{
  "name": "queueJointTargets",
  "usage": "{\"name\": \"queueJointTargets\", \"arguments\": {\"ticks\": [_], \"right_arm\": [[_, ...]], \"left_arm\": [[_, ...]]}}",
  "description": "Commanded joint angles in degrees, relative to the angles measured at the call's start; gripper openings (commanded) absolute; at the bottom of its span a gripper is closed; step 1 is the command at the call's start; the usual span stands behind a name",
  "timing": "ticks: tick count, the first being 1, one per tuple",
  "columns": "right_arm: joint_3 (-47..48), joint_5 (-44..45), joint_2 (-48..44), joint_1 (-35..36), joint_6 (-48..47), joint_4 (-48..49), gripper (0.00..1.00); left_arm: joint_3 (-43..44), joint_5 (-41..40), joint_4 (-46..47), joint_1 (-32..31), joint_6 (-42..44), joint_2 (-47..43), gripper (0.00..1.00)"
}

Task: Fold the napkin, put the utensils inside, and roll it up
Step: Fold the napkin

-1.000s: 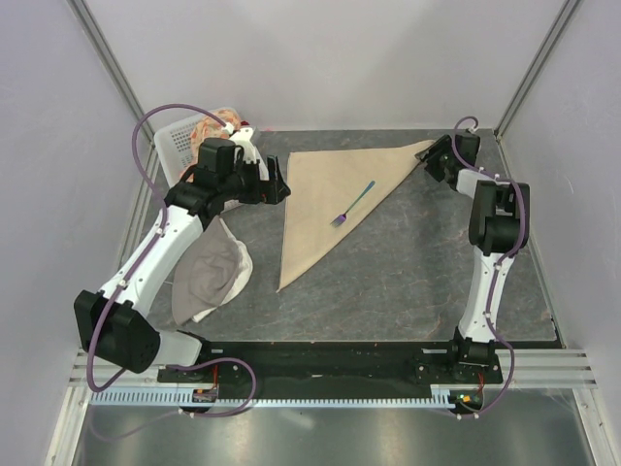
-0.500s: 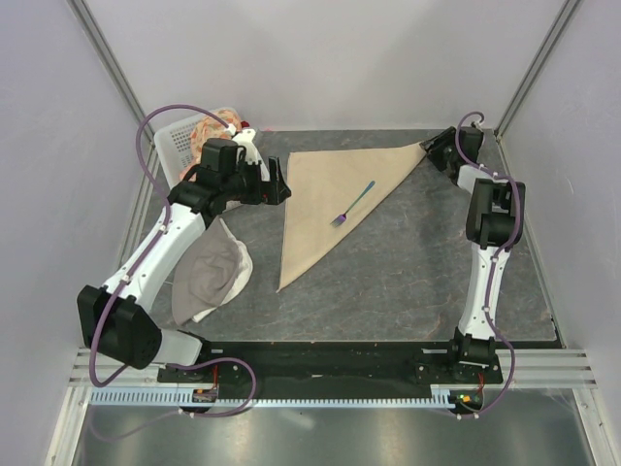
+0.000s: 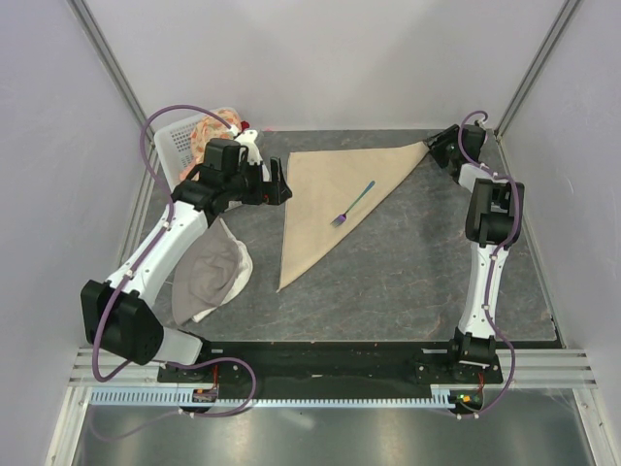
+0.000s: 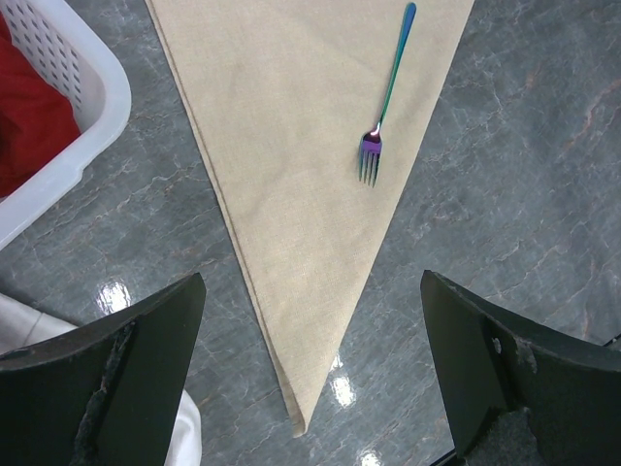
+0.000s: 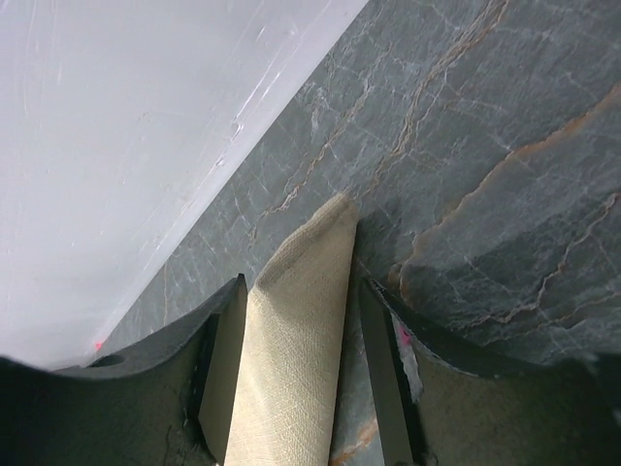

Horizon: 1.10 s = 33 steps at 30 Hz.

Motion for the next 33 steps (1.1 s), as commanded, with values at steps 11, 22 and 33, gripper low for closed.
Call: {"name": "queueJointTargets", "arguments": {"ticks": [11, 22, 33], "right_arm": [[3.96, 3.23, 6.22, -1.05, -1.07, -6.67, 0.49], [7.30, 2.61, 7.19, -1.05, -2.56, -8.25, 0.38], [7.57, 1.38, 7.37, -1.48, -3.26, -8.26, 0.08]], "left_arm": [[1.08, 1.24, 1.88, -0.18, 1.14, 1.58, 1.00], [1.08, 1.24, 1.79, 0.08, 1.14, 1.93, 1.00], [0.99, 1.15, 1.79, 0.26, 1.23, 2.02, 1.00]]}}
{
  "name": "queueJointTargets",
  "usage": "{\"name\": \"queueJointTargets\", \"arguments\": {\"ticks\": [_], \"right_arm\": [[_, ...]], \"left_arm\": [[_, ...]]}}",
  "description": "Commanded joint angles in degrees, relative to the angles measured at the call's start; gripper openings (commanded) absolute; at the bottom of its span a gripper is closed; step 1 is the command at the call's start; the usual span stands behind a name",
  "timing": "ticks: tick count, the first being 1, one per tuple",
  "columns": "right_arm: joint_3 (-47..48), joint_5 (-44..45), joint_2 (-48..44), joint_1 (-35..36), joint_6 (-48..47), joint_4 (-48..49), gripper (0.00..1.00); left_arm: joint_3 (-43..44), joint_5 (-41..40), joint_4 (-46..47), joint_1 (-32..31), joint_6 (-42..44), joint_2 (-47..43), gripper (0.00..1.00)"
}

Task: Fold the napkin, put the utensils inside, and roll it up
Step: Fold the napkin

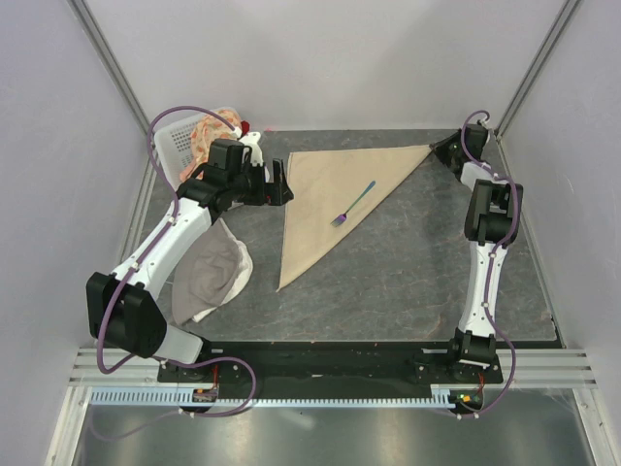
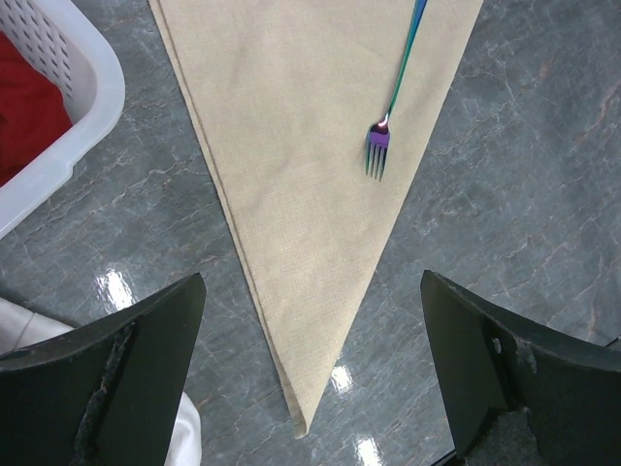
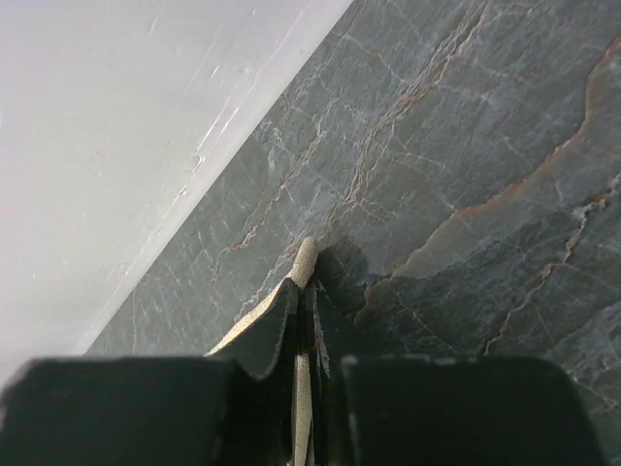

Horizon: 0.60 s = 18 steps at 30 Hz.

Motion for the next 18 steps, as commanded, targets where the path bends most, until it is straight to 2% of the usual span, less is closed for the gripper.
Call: {"name": "queueJointTargets", "arguments": {"ticks": [1, 7, 10, 14, 15, 18], "right_arm": [[0.03, 0.79, 2.21, -0.65, -1.25, -4.15, 0.06], [-3.92, -0.79, -0.16, -1.53, -1.17, 0.24, 0.00], [-5.07, -2.46, -1.04, -1.80, -1.60, 2.62, 0.01], [-3.84, -3.78, -0.60, -1.97, -2.13, 2.10, 0.19], [-3.75, -3.87, -0.34, -2.06, -2.13, 2.01, 0.28], [-4.97, -3.08, -1.21, -2.15, -2.22, 1.92, 0.47]], "left_arm": [[0.99, 0.93, 1.64, 0.21, 1.23, -0.08, 1.00], [0.90, 0.85, 1.64, 0.30, 1.23, -0.08, 1.00], [0.82, 0.76, 1.73, 0.21, 1.23, 0.01, 1.00], [0.90, 1.02, 1.73, 0.30, 1.14, 0.18, 1.00], [0.90, 1.02, 1.73, 0.30, 1.14, 0.10, 1.00], [0.90, 0.93, 1.64, 0.30, 1.23, 0.01, 1.00]]}}
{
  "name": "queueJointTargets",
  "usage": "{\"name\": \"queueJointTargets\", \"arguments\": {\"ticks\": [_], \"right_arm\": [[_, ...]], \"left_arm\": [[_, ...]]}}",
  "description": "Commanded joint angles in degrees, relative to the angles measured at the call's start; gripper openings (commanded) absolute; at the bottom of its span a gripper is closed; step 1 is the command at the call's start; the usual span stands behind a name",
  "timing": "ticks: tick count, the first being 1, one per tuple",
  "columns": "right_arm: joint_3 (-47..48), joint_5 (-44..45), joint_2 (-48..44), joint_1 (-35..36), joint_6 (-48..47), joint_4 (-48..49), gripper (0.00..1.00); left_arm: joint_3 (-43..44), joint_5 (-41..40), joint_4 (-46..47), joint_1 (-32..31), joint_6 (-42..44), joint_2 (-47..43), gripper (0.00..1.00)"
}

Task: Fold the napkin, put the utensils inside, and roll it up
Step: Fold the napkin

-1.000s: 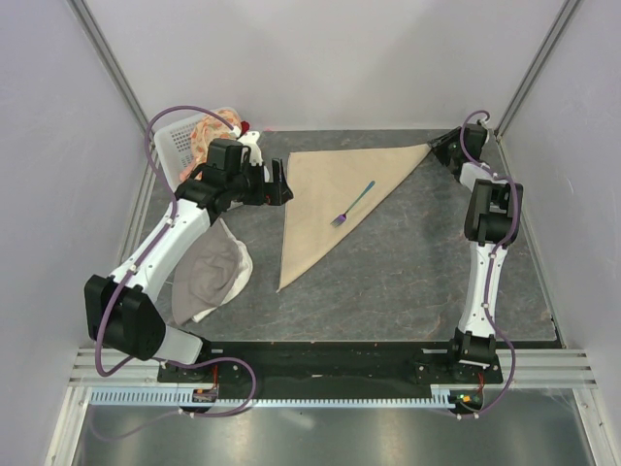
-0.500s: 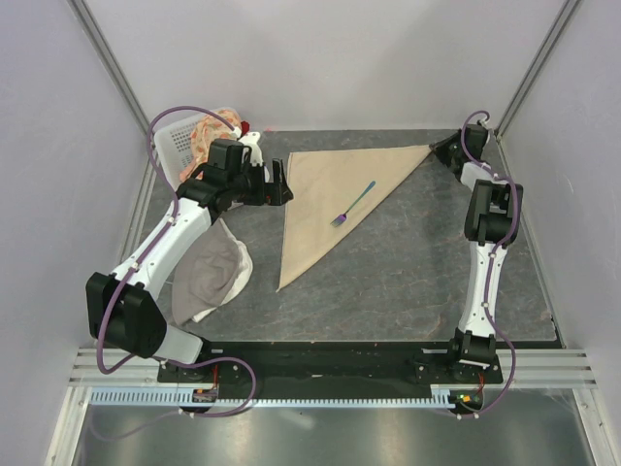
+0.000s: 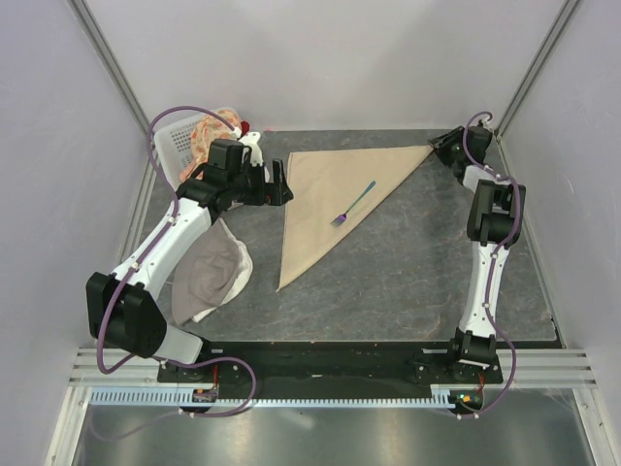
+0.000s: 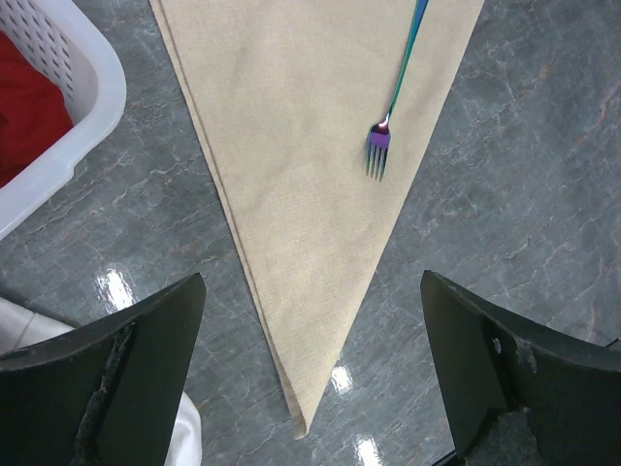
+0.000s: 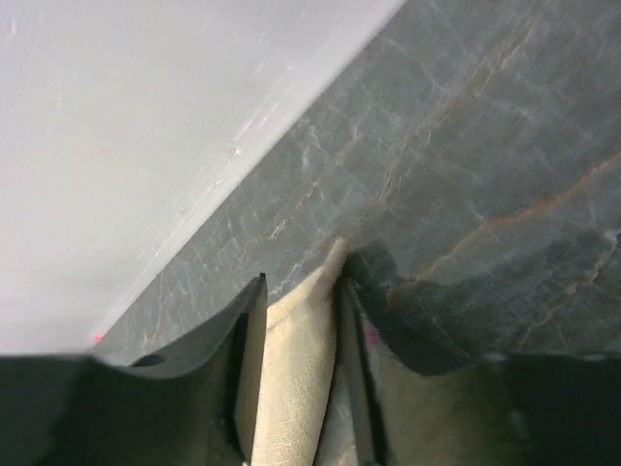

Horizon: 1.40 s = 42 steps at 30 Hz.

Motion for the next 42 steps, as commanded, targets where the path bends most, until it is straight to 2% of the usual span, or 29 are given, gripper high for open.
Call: {"name": "queueJointTargets", "arguments": {"ticks": [1, 2, 3, 6, 11, 15, 18, 32, 42], "right_arm": [[-2.79, 2.23, -1.22, -0.95, -2.11, -3.83, 0.51], [-4.71, 2.59, -1.74, -1.03, -1.93, -3.05, 0.53], [-5.78, 2.59, -2.70, -1.30, -1.93, -2.17, 0.64], [-9.21, 2.33, -4.11, -1.91, -1.32, 0.03, 0.68], [-10.36, 3.46, -5.09, -2.27, -2.54, -2.14, 0.61], [-9.65, 4.26, -4.91, -2.27, -4.48, -4.27, 0.47], [-8.78, 4.09, -4.30, -2.27, -5.45, -5.23, 0.41], [0.36, 4.26, 1.58, -0.78, -6.33, -10.86, 0.40], [1.77, 3.38, 2.91, 0.28, -5.89, -11.30, 0.36]], "left_arm": [[0.90, 0.98, 1.73, 0.21, 1.23, 0.01, 1.00], [0.90, 0.89, 1.73, 0.21, 1.23, -0.08, 1.00], [0.90, 0.98, 1.64, 0.21, 1.14, -0.25, 1.00], [0.82, 1.06, 1.73, 0.21, 1.14, -0.25, 1.00], [0.82, 1.68, 1.73, 0.21, 0.88, -0.25, 1.00], [0.90, 2.03, 1.64, 0.21, 0.61, -0.25, 1.00], [0.99, 2.65, 1.73, 0.21, 0.44, 0.10, 1.00], [1.52, 3.53, 1.73, 0.30, 0.09, 0.89, 1.00], [1.52, 3.61, 1.73, 0.39, 0.17, 0.89, 1.00]]}}
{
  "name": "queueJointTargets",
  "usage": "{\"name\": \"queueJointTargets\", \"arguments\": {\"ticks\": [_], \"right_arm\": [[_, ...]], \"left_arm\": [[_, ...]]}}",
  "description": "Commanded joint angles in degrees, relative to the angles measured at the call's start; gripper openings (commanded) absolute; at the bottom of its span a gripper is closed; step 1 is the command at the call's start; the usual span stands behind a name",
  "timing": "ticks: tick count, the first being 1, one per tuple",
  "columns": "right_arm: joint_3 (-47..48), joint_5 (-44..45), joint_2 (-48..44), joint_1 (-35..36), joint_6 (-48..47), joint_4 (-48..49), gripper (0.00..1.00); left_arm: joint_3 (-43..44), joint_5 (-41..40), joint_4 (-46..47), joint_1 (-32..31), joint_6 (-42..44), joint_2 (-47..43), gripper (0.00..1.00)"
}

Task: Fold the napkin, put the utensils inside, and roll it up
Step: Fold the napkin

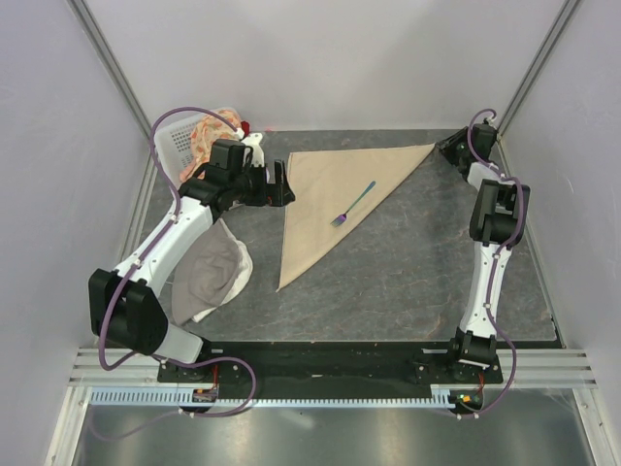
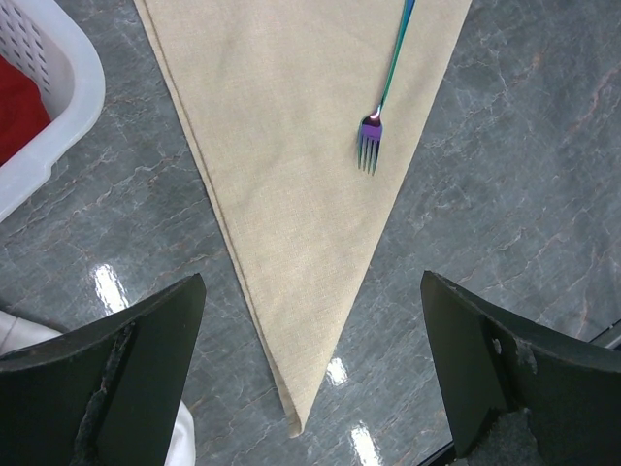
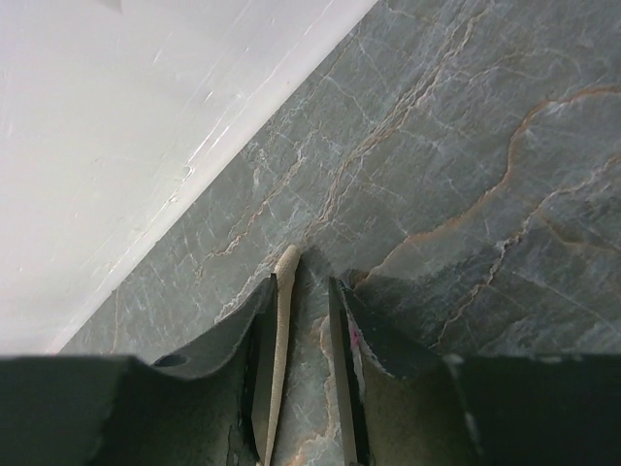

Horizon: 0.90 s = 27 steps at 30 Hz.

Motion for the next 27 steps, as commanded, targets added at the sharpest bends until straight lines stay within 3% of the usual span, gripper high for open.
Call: {"name": "queueJointTargets", "arguments": {"ticks": [1, 13, 21, 27], "right_arm": [[-0.19, 0.71, 3.68, 1.09, -1.30, -5.90, 0.36], [-5.99, -3.95, 2.19, 1.09, 4.32, 2.36, 0.45], [-9.06, -3.59, 0.95, 1.09, 4.32, 3.41, 0.45], [-15.12, -3.86, -1.95, 0.48, 6.43, 7.97, 0.54]], "left_arm": [[1.52, 1.84, 1.64, 0.26, 0.17, -0.05, 1.00], [1.52, 2.28, 1.73, 0.43, -0.18, 0.13, 1.00], [1.52, 2.72, 1.64, 0.43, -0.35, -0.31, 1.00], [1.52, 3.07, 1.64, 0.52, -0.53, -0.31, 1.00]]}}
